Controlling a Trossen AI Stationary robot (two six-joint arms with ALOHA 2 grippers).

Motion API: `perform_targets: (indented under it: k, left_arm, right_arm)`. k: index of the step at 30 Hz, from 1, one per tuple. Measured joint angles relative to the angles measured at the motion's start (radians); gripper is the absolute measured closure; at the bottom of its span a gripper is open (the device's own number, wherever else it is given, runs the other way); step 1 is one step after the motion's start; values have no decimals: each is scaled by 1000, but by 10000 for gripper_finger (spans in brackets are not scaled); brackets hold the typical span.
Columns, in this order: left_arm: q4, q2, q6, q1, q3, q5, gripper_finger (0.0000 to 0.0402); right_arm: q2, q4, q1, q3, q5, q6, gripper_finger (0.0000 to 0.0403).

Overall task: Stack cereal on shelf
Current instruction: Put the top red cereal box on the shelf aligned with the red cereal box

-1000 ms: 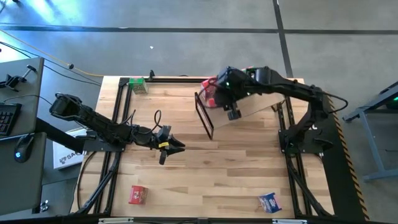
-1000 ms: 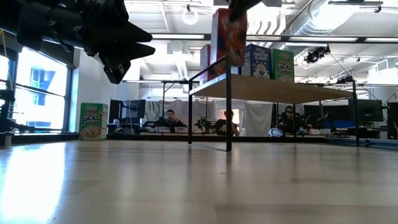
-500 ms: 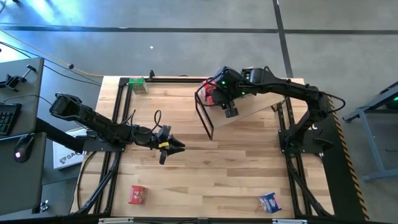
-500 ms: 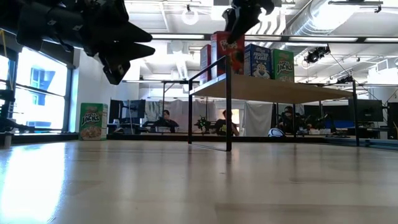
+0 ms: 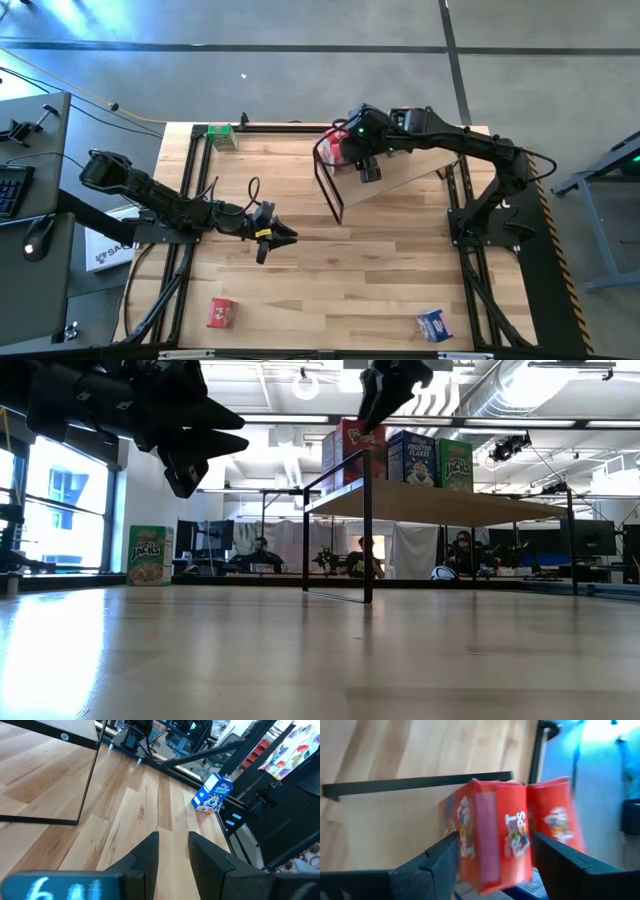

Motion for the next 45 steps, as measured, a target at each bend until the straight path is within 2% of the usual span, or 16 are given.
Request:
perform_targets:
  k: [6, 10, 15, 20, 24, 31, 36, 45]
  left_arm:
    - [-3, 0, 8, 0, 0, 2, 307]
    - [-6, 0, 8, 0, 0, 1, 307]
    - [-8, 0, 35, 0, 0, 1, 309]
    - [-8, 0, 62, 14, 0, 1, 321]
    - [-12, 0, 68, 25, 0, 2, 331]
    - [-39, 0, 68, 28, 0, 2, 344]
    - [-38, 0, 68, 28, 0, 2, 348]
    - [-39, 0, 68, 28, 0, 2, 349]
  right_arm:
    - [-16, -36, 33, 106, 40, 23, 181]
    - [-25, -111, 71, 153, 10, 162, 193]
    - [-26, -123, 127, 95, -55, 315, 262]
    - [-24, 15, 178, -60, 52, 394, 350]
    - [-23, 141, 187, -189, 125, 404, 395]
    - [-23, 223, 148, -303, 144, 447, 392]
    - [-23, 236, 130, -307, 232, 469, 391]
    - [-24, 238, 122, -307, 248, 475, 391]
